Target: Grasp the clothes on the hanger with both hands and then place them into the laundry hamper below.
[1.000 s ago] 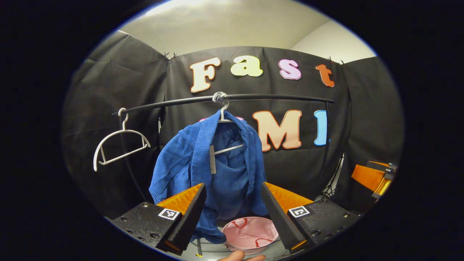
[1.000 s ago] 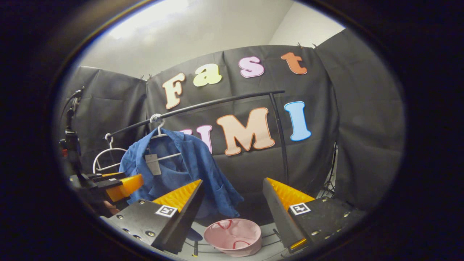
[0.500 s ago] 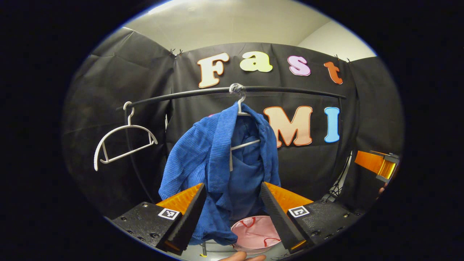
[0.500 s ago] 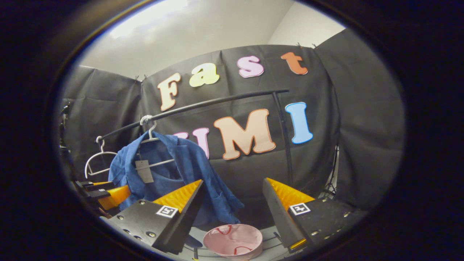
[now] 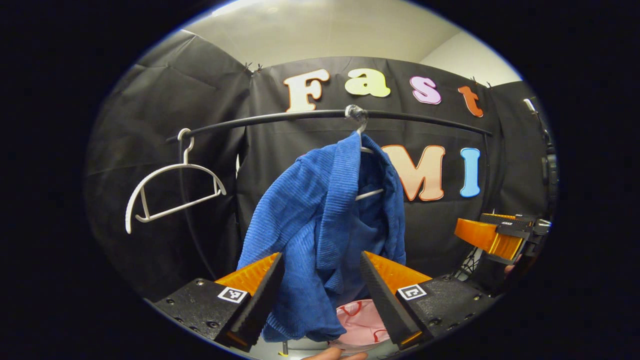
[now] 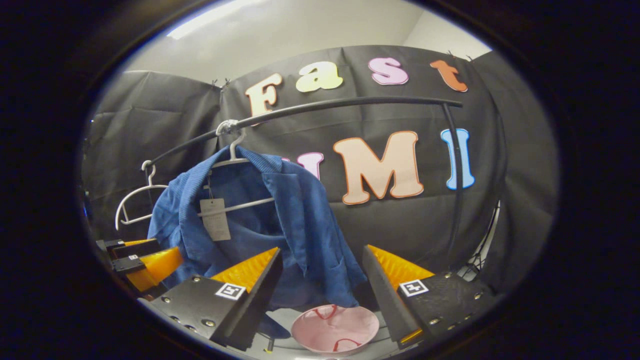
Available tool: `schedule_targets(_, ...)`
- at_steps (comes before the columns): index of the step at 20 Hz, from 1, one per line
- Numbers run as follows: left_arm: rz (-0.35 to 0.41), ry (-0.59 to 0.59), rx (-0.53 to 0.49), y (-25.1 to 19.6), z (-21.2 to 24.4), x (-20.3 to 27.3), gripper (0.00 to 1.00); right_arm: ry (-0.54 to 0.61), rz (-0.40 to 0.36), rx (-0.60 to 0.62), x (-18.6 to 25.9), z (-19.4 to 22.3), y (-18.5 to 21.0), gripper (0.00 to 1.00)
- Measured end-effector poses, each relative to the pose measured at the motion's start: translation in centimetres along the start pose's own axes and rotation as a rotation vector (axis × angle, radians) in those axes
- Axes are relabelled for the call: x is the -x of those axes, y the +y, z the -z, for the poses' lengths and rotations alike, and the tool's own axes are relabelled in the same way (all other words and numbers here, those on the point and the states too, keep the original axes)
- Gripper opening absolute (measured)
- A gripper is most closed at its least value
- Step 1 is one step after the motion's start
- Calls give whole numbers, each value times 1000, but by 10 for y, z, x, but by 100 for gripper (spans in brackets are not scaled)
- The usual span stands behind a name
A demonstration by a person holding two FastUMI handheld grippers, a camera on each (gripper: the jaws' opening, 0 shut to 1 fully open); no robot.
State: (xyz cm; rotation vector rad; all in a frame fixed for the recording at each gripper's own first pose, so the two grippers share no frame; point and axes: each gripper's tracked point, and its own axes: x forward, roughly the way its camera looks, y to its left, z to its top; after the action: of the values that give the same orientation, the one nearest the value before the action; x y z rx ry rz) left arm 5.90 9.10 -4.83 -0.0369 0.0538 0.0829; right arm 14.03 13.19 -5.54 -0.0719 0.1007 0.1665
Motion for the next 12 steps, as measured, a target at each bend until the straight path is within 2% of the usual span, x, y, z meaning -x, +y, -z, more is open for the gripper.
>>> schedule_targets(1, -5, -14, -1, 1, -1, -3, 94, 4, -8, 2, -6, 1, 7, 93)
schedule_targets(3, -28, -51, -3, -1, -4, -10, 92, 5, -15, 14, -18, 1, 12, 96)
schedule_targets(5, -59, -55, 10, -7, -1, -16, 94, 35, -48, 23, -30, 8, 18, 93)
schedule_targets(6, -78, -51, 23, -11, 1, -19, 94, 49, -65, 33, -36, 10, 18, 96)
schedule_targets(8, -123, -28, 32, -19, 7, -23, 96, 75, -94, 54, -50, 15, 14, 96)
schedule_targets(12, -233, -56, -33, -19, -1, -29, 95, 90, -170, 39, -78, 17, 17, 94)
